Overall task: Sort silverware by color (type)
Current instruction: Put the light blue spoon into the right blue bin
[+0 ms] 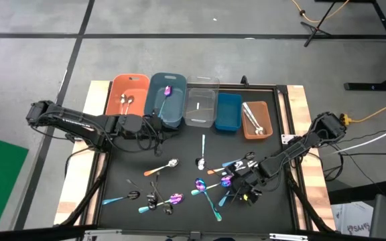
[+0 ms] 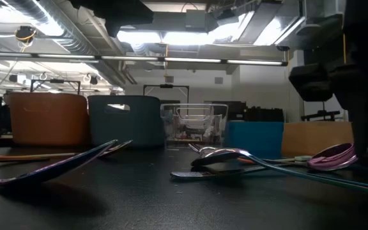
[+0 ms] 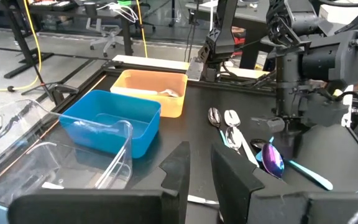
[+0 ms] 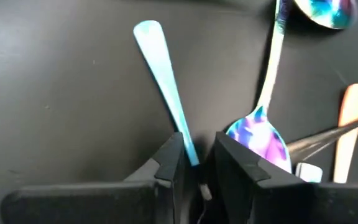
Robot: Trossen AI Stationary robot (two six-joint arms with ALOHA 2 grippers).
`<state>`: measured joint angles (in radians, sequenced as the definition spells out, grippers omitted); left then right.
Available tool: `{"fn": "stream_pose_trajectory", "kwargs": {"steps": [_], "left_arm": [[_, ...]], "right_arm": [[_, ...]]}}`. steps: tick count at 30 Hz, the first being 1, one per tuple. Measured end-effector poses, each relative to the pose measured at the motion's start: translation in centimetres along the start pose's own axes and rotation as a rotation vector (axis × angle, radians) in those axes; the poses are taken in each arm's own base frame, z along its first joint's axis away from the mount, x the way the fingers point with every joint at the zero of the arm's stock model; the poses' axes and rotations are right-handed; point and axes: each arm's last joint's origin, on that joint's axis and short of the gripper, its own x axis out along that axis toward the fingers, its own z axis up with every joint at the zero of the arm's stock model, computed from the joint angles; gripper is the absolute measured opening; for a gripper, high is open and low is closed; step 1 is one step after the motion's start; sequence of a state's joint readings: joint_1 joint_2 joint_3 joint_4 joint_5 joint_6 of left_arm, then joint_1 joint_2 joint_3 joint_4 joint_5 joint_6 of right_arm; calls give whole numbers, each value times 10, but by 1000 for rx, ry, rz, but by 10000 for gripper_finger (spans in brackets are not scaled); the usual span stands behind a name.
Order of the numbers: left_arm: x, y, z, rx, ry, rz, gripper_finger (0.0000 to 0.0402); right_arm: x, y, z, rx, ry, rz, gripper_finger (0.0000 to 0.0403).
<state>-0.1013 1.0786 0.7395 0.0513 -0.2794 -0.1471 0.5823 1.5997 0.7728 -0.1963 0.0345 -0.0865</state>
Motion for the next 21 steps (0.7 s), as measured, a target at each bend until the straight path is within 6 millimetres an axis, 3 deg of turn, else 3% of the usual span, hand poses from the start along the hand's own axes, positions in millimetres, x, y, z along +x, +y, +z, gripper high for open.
{"fn": "stream_pose_trajectory", "kwargs": {"steps": [21], "left_arm": [[0,0,-2,4,17,3,60]], "right_arm": [[12,1,-9,-2,96,17,81]]}}
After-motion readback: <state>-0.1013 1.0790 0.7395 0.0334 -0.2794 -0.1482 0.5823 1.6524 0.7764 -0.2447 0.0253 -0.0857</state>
